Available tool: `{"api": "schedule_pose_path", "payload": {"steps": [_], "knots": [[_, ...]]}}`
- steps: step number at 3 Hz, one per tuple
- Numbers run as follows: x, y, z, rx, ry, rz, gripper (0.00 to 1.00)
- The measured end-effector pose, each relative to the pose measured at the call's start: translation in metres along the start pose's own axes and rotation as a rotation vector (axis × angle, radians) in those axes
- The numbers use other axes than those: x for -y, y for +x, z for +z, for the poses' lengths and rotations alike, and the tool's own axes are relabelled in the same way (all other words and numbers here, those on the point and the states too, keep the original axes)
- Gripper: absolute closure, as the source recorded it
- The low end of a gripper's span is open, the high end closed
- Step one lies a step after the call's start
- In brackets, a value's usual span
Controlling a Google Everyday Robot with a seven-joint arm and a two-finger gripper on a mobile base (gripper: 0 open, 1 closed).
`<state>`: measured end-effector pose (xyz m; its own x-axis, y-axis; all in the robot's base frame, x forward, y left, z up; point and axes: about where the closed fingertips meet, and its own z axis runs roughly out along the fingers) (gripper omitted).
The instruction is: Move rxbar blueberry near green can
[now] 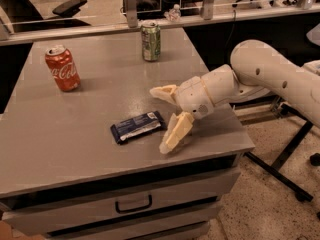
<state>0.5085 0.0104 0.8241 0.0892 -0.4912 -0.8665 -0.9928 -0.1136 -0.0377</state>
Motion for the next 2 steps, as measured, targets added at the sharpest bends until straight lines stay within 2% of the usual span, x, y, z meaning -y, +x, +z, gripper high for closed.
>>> {"api": "schedule_pose_path", "payload": {"steps": [1,2], "knots": [[0.0030,0.0018,0.0086,0.014,-0.029,0.060,0.25],[0.0034,0.0012,0.0096,0.019,-0.037,0.071,0.47]]}}
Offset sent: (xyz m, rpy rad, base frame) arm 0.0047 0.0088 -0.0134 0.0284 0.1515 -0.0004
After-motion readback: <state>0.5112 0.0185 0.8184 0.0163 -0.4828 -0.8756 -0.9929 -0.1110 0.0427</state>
